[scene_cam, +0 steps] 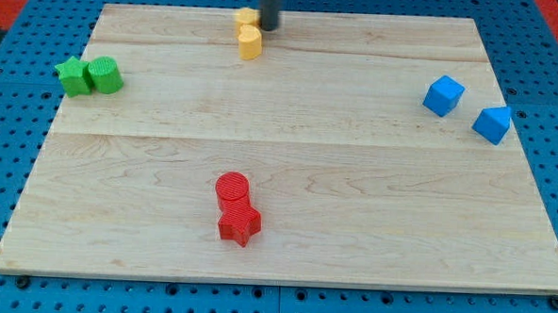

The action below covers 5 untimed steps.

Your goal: Place the green star left of the blue cube

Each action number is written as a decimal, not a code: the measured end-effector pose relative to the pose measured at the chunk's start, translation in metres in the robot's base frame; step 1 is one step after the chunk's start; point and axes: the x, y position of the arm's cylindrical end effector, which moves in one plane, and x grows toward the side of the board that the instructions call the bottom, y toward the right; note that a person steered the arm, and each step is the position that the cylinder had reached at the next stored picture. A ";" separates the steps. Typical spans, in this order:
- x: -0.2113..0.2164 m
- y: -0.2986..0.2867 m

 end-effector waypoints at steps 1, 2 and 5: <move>-0.007 -0.100; -0.012 -0.081; 0.036 -0.048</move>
